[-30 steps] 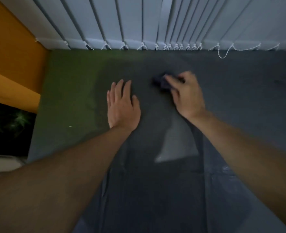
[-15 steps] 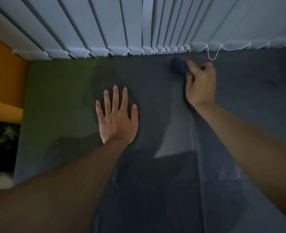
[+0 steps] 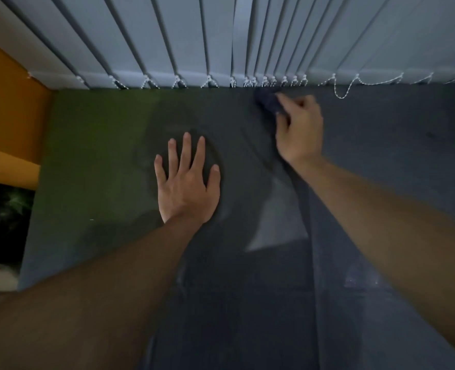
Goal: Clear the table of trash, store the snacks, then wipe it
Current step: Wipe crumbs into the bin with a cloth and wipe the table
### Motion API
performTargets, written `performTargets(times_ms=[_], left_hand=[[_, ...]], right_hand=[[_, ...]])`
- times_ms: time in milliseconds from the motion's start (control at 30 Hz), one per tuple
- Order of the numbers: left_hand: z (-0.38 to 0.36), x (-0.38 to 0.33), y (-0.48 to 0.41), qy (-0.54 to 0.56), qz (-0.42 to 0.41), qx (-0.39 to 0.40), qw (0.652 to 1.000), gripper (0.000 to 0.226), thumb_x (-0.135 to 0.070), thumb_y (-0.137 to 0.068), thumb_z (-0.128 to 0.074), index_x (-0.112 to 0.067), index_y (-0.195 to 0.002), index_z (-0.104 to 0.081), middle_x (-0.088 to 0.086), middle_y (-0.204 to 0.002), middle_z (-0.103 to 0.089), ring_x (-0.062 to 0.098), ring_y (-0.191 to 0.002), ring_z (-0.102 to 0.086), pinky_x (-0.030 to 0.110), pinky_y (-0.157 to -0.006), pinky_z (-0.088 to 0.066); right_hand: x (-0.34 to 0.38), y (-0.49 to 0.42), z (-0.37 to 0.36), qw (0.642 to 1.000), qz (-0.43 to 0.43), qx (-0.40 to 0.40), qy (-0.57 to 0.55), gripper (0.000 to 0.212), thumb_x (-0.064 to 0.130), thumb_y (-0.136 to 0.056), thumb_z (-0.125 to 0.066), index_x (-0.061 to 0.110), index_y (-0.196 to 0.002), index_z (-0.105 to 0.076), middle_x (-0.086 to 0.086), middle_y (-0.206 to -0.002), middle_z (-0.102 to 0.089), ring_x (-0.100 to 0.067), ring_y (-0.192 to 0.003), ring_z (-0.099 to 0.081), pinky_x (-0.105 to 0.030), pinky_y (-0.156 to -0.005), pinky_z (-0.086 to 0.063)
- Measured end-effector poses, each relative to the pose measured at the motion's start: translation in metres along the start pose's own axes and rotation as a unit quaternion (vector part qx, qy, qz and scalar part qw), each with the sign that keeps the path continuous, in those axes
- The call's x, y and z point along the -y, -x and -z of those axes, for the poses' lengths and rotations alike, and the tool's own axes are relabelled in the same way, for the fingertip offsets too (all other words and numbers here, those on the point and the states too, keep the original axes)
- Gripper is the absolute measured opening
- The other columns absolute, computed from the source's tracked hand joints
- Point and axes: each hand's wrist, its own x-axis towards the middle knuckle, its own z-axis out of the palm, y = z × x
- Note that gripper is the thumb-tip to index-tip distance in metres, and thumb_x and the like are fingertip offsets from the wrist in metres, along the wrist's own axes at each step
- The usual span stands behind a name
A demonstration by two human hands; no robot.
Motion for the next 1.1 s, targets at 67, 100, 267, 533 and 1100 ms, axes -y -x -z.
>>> performTargets(times_ms=[67, 100, 267, 533, 1100], left_hand=[[0.002, 0.001, 0.000, 0.022, -0.001, 0.001, 1.000, 0.065, -0.051, -0.098, -0.029, -0.031, -0.158, -0.014, -0.006, -0.167, -0.007, 0.020, -0.154, 0.003, 0.048, -0.124, 0.001], [0.004, 0.003, 0.000, 0.037, -0.002, -0.001, 0.999, 0.064, -0.049, -0.098, -0.031, -0.031, -0.158, -0.018, -0.006, -0.167, -0.009, 0.019, -0.154, 0.002, 0.047, -0.124, 0.002], [0.006, 0.012, 0.003, 0.168, -0.003, -0.034, 0.985, 0.052, -0.031, -0.098, -0.049, -0.026, -0.149, -0.043, -0.005, -0.162, -0.028, 0.016, -0.153, -0.011, 0.038, -0.124, 0.001], [0.010, 0.035, 0.091, 0.106, -0.017, -0.023, 0.994, 0.052, -0.032, -0.101, -0.038, -0.018, -0.151, -0.041, 0.002, -0.162, -0.029, 0.023, -0.152, -0.017, 0.042, -0.124, -0.008], [-0.010, 0.043, 0.182, -0.003, 0.015, 0.009, 1.000, 0.056, -0.038, -0.106, -0.016, -0.024, -0.159, -0.012, -0.002, -0.167, -0.005, 0.021, -0.154, 0.001, 0.045, -0.125, -0.004]], right_hand=[[0.015, 0.035, 0.000, 0.995, 0.095, 0.038, -0.022, 0.037, 0.022, -0.092, -0.052, 0.025, -0.126, -0.064, -0.012, -0.104, -0.057, -0.035, -0.094, -0.055, -0.045, -0.081, -0.048], [0.017, 0.052, 0.004, 0.985, 0.151, 0.071, -0.048, 0.036, 0.022, -0.093, -0.053, 0.025, -0.127, -0.065, -0.010, -0.105, -0.058, -0.033, -0.094, -0.055, -0.043, -0.082, -0.048], [-0.008, 0.073, 0.022, 0.977, 0.194, 0.090, -0.030, 0.037, 0.019, -0.093, -0.054, 0.025, -0.128, -0.065, -0.011, -0.106, -0.055, -0.032, -0.093, -0.054, -0.045, -0.083, -0.049], [0.020, 0.152, 0.032, 0.962, 0.216, 0.143, -0.089, 0.038, 0.018, -0.093, -0.055, 0.025, -0.129, -0.064, -0.009, -0.107, -0.055, -0.031, -0.094, -0.055, -0.040, -0.082, -0.047], [0.004, 0.222, 0.059, 0.965, 0.214, 0.142, -0.056, 0.039, 0.020, -0.091, -0.057, 0.028, -0.129, -0.065, -0.007, -0.106, -0.055, -0.028, -0.091, -0.054, -0.045, -0.081, -0.047]])
